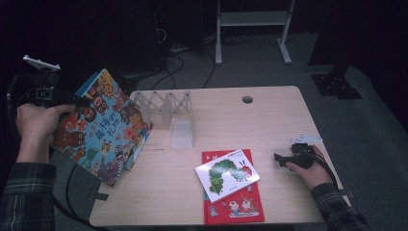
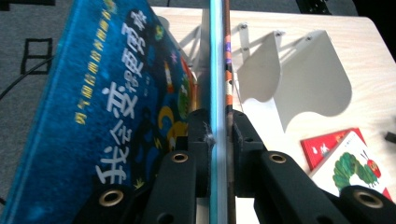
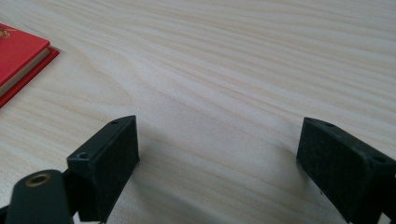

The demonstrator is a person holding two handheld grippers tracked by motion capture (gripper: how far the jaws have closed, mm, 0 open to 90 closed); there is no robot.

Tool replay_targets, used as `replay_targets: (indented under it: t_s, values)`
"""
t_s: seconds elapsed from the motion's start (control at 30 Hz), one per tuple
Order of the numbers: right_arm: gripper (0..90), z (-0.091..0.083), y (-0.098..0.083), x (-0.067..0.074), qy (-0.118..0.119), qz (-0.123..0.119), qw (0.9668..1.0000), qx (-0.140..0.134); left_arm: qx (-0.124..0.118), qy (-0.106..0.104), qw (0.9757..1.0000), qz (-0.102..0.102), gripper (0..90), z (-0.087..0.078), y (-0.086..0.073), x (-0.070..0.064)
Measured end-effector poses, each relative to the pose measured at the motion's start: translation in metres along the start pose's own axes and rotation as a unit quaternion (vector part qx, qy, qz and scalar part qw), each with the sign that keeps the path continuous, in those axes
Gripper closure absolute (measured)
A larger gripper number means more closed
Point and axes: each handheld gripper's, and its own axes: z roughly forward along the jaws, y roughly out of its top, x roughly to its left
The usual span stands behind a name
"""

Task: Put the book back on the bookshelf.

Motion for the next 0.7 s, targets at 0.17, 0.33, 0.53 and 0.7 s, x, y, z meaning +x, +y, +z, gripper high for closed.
replay_targets:
  t_s: [0.17, 0.33, 0.53, 0.7]
  values:
    - [11.4, 0.000, 0.000, 0.000, 0.000, 0.001, 1.0000, 0.000, -0.003, -0.007, 0.9999, -0.011, 80.8, 0.010, 0.007, 0.002]
    - [11.4, 0.000, 0.000, 0.000, 0.000, 0.001, 1.0000, 0.000, -0.004, -0.003, 0.9999, -0.016, 80.8, 0.023, 0.013, 0.002]
    - [11.4, 0.000, 0.000, 0.000, 0.000, 0.001, 1.0000, 0.001, -0.006, -0.005, 0.9997, -0.024, 80.9, 0.033, 0.014, 0.004]
    - [11.1, 0.000, 0.000, 0.001, -0.001, 0.002, 1.0000, 0.001, -0.005, -0.003, 0.9995, -0.030, 80.9, 0.040, 0.013, 0.004]
